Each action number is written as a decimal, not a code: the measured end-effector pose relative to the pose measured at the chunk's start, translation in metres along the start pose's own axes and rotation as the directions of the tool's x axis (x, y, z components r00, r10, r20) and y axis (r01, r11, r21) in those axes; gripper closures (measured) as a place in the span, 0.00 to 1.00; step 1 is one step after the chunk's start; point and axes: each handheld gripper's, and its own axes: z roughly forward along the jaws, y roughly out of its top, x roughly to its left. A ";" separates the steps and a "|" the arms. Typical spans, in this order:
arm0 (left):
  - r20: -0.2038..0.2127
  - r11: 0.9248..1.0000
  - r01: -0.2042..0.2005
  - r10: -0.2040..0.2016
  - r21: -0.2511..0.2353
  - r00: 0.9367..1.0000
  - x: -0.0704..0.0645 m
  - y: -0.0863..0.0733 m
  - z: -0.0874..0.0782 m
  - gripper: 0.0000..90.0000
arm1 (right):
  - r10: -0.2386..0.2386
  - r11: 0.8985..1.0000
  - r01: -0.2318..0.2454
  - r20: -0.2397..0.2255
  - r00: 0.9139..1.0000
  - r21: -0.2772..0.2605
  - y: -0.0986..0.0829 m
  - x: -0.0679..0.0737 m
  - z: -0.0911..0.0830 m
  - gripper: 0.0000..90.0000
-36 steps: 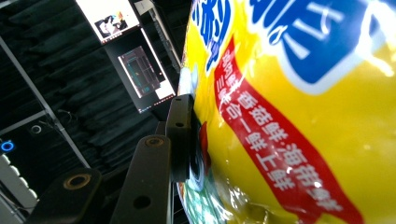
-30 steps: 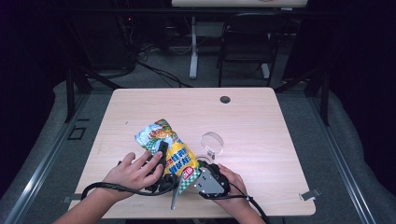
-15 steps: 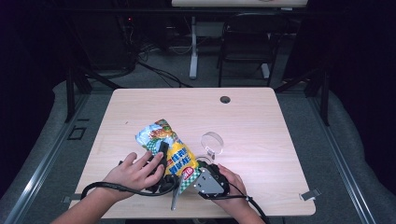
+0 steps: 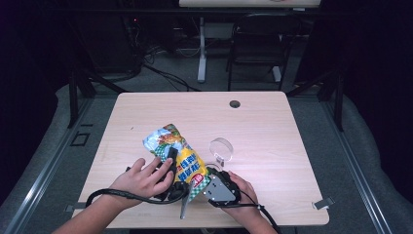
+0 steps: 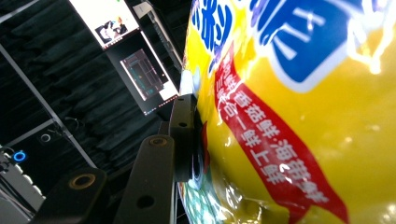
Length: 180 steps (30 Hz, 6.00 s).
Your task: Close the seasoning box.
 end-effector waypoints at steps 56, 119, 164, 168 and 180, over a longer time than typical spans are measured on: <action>-0.012 0.998 -0.070 0.070 -0.004 0.997 0.005 0.005 -0.006 0.85 | 0.124 0.991 -0.127 -0.067 0.990 -0.032 -0.004 -0.005 0.004 0.78; -0.022 0.988 -0.155 0.155 -0.008 0.988 0.013 0.012 -0.015 0.93 | 0.159 0.986 -0.162 -0.072 0.985 -0.040 -0.005 -0.007 0.005 0.78; -0.013 0.982 -0.189 0.189 -0.012 0.982 0.019 0.015 -0.018 0.96 | 0.252 0.965 -0.259 -0.121 0.960 -0.048 -0.007 -0.012 0.004 0.78; -0.011 0.981 -0.192 0.192 -0.010 0.981 0.020 0.015 -0.018 0.96 | 0.268 0.960 -0.277 -0.131 0.954 -0.048 -0.007 -0.013 0.004 0.78; -0.014 0.979 -0.204 0.203 -0.007 0.979 0.020 0.016 -0.018 0.96 | 0.271 0.960 -0.278 -0.134 0.953 -0.040 -0.008 -0.014 0.004 0.78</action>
